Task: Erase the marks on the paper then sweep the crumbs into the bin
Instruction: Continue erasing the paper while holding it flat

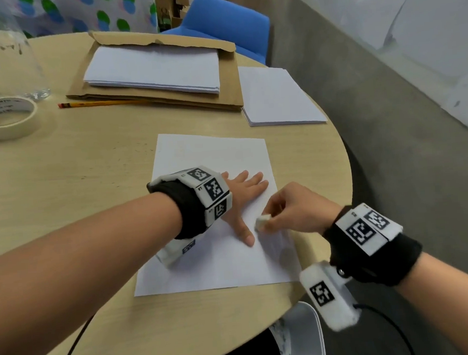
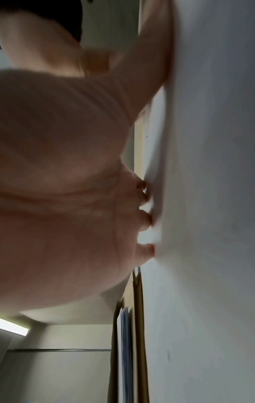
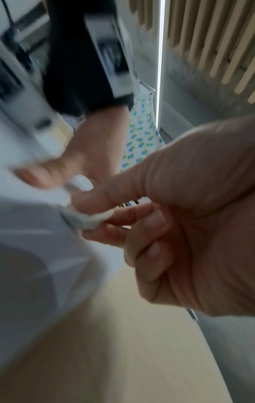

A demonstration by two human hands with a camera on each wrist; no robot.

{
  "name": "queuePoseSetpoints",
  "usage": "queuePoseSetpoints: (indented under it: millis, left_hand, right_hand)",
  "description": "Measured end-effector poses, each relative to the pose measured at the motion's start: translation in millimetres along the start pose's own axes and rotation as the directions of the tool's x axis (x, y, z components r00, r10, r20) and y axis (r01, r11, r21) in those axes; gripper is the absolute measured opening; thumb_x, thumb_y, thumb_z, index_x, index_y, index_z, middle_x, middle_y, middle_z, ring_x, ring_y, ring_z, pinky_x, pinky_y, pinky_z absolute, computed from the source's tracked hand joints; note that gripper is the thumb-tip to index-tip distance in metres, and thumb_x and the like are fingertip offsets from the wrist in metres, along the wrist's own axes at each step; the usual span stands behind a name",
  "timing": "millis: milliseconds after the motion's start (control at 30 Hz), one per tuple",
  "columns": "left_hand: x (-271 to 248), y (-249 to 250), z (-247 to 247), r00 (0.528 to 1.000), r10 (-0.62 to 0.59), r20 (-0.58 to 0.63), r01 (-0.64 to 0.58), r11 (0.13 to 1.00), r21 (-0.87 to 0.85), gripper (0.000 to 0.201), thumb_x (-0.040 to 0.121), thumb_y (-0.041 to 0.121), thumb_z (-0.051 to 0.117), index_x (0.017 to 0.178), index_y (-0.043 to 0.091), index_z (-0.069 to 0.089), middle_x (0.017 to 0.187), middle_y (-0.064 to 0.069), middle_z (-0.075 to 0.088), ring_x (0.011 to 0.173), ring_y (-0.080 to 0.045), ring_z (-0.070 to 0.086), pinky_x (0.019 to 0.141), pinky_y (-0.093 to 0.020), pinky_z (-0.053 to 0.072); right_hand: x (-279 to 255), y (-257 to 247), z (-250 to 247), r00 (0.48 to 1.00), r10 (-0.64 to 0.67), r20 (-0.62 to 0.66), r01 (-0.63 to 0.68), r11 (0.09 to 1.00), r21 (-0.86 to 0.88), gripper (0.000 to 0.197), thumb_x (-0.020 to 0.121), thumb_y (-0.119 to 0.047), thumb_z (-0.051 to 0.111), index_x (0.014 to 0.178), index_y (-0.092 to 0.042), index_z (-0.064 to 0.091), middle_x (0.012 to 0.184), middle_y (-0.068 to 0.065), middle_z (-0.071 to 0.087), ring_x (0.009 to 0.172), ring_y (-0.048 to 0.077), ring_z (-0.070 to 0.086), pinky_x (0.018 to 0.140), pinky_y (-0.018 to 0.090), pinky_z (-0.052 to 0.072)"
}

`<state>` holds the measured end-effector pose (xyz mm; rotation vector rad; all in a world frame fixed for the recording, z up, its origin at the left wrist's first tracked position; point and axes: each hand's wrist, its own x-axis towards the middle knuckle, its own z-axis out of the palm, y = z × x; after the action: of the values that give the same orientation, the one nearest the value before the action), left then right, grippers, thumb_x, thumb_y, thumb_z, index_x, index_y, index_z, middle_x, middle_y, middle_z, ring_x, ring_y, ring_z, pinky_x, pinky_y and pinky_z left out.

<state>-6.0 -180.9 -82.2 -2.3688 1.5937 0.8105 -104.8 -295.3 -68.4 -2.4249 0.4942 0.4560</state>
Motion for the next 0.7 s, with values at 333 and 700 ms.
queuePoseSetpoints:
  millis: [333, 700]
  left_hand:
    - [0, 2, 0, 1.000, -0.005, 0.006, 0.005, 1.000, 0.005, 0.124, 0.071, 0.057, 0.069, 0.147, 0.016, -0.020, 0.156, 0.000, -0.022, 0.145, -0.024, -0.015, 0.118, -0.051, 0.000]
    - [3, 0, 4, 1.000, -0.001, -0.007, 0.001, 1.000, -0.004, 0.125, 0.071, 0.056, 0.070, 0.148, 0.016, -0.019, 0.156, 0.000, -0.022, 0.145, -0.025, -0.016, 0.117, -0.047, 0.000]
  right_hand:
    - [1, 0, -2, 0.992, 0.026, -0.120, -0.026, 1.000, -0.003, 0.011, 0.069, -0.019, 0.076, 0.073, -0.010, 0.070, 0.060, -0.006, 0.058, 0.060, 0.006, 0.051, 0.054, 0.017, 0.039]
    - [5, -3, -2, 0.981, 0.048, -0.186, -0.053, 0.998, -0.020, 0.014, 0.070, -0.017, 0.075, 0.078, -0.007, 0.070, 0.066, -0.002, 0.060, 0.065, 0.010, 0.054, 0.052, 0.018, 0.039]
